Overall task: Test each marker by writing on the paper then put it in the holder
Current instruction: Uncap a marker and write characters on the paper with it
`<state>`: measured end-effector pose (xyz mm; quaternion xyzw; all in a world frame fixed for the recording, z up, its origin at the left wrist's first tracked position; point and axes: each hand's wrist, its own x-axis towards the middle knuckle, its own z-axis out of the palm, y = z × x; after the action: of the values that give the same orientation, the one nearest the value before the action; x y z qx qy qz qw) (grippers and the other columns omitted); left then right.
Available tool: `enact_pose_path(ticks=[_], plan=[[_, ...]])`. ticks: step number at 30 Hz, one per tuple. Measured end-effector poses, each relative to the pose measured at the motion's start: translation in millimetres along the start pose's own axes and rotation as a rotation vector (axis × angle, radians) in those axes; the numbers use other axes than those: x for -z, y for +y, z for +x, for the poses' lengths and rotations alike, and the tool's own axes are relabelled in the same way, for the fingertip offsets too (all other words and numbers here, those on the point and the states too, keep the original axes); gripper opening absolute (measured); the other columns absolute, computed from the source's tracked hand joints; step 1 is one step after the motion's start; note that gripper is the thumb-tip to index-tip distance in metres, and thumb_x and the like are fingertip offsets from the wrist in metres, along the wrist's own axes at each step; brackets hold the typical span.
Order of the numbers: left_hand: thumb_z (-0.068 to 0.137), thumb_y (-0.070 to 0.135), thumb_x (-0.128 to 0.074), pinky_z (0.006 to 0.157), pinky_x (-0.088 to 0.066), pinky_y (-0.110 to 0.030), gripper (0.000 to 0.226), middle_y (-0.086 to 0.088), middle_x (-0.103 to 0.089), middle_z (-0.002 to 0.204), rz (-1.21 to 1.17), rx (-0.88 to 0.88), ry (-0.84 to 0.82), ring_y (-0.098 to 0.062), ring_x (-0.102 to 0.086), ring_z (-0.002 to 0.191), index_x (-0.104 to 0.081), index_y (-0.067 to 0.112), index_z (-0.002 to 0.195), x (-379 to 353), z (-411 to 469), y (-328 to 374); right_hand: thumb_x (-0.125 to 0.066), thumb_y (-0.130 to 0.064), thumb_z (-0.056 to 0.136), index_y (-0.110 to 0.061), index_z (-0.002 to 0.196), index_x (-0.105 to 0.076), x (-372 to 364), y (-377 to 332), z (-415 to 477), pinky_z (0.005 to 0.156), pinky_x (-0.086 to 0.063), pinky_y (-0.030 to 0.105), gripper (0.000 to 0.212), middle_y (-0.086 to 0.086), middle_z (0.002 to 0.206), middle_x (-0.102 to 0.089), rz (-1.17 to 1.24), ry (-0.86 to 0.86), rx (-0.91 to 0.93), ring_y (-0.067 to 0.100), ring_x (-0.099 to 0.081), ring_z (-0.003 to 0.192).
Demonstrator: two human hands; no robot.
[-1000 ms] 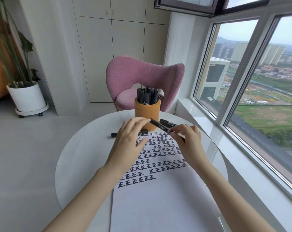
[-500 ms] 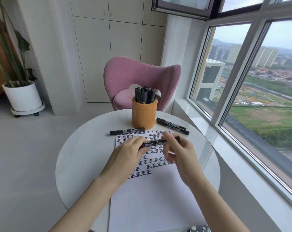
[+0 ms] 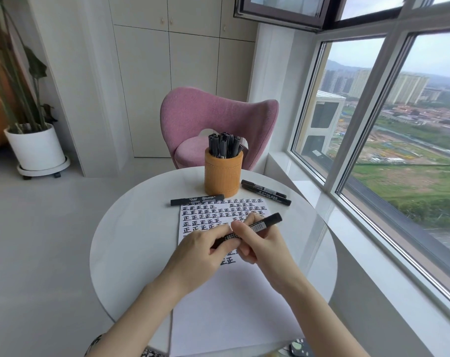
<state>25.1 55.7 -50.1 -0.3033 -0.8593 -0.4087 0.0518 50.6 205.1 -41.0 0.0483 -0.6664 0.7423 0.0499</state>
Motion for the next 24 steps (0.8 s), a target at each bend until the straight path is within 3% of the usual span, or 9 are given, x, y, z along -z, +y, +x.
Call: enact_pose_path(ticks=[4,6,9,12,15,18,20,22,24], plan=[[0.091,0.041,-0.048,0.057,-0.035,-0.032,0.027,-0.005,-0.061,0.070,-0.171,0.027,-0.090,-0.014,-0.041,0.055,-0.063,0.033,0.113,0.6,-0.9,-1.2,-0.058,-0.012,0.094,-0.014,0.063,-0.046,0.3,4.3,-1.2,0.044,-0.029,0.021,0.033,0.006,0.048,-0.042,0.023,-0.027,-0.012,0.018,-0.031,0.048],[0.088,0.046,-0.048,0.077,-0.049,-0.044,0.034,-0.001,-0.071,0.090,-0.273,0.056,-0.145,-0.023,-0.058,0.076,-0.063,0.031,0.114,0.8,-1.7,-2.7,-0.059,-0.014,0.094,-0.013,0.066,-0.046,0.6,4.6,-1.7,0.044,-0.030,0.021,0.031,0.005,0.048,-0.042,0.025,-0.044,-0.012,0.018,-0.031,0.047],[0.085,0.050,-0.051,0.093,-0.045,-0.053,0.038,0.001,-0.071,0.102,-0.373,0.075,-0.153,-0.028,-0.062,0.098,-0.064,0.029,0.113,1.9,-4.9,-4.2,-0.063,-0.017,0.091,-0.011,0.068,-0.048,0.1,2.3,-2.9,0.044,-0.031,0.020,0.028,0.005,0.047,-0.044,0.018,-0.061,-0.005,0.016,-0.034,0.045],[0.082,0.055,-0.051,0.088,-0.047,-0.053,0.036,-0.003,-0.070,0.092,-0.318,0.057,-0.126,-0.031,-0.062,0.093,-0.065,0.029,0.103,1.2,-4.6,-5.5,-0.058,-0.008,0.093,-0.012,0.065,-0.046,-2.0,2.8,-3.5,0.042,-0.028,0.021,0.031,0.004,0.045,-0.041,0.037,0.004,-0.039,0.016,-0.032,0.044],[0.074,0.061,-0.056,0.083,-0.052,-0.042,0.036,0.001,-0.070,0.083,-0.305,0.076,-0.079,-0.020,-0.064,0.082,-0.062,0.033,0.097,0.1,-5.0,-8.4,-0.054,-0.004,0.090,-0.008,0.070,-0.046,-3.5,3.4,-3.7,0.040,-0.027,0.021,0.022,0.007,0.044,-0.037,0.040,0.113,-0.063,0.015,-0.031,0.040],[0.074,0.060,-0.050,0.059,-0.037,-0.027,0.032,0.000,-0.052,0.060,-0.285,0.106,-0.008,-0.013,-0.045,0.057,-0.056,0.035,0.093,4.0,-9.4,-12.9,-0.051,-0.007,0.091,0.001,0.083,-0.059,4.4,2.0,-3.1,0.040,-0.025,0.023,0.013,0.012,0.045,-0.044,0.045,0.202,-0.017,0.020,-0.040,0.037],[0.082,0.048,-0.039,0.057,-0.028,-0.029,0.023,0.005,-0.042,0.057,-0.331,0.136,0.032,-0.013,-0.035,0.057,-0.053,0.034,0.093,6.1,-11.3,-20.8,-0.051,-0.014,0.094,0.002,0.093,-0.066,10.8,2.3,-2.4,0.040,-0.026,0.023,0.022,0.016,0.049,-0.055,0.039,0.233,-0.007,0.024,-0.053,0.041],[0.086,0.037,-0.035,0.059,-0.029,-0.031,0.018,0.005,-0.043,0.060,-0.391,0.171,0.083,-0.015,-0.036,0.060,-0.051,0.034,0.093,6.7,-12.1,-29.1,-0.057,-0.024,0.093,0.001,0.088,-0.068,14.1,2.8,-2.7,0.040,-0.026,0.021,0.027,0.018,0.056,-0.063,-0.003,0.262,-0.037,0.022,-0.060,0.047],[0.090,0.035,-0.040,0.056,-0.033,-0.025,0.012,0.004,-0.051,0.064,-0.402,0.175,0.117,-0.013,-0.040,0.058,-0.049,0.032,0.097,5.8,-13.3,-32.4,-0.066,-0.030,0.088,-0.004,0.073,-0.062,13.0,4.6,-3.9,0.040,-0.027,0.018,0.031,0.015,0.054,-0.061,-0.098,0.286,-0.057,0.014,-0.052,0.041]])
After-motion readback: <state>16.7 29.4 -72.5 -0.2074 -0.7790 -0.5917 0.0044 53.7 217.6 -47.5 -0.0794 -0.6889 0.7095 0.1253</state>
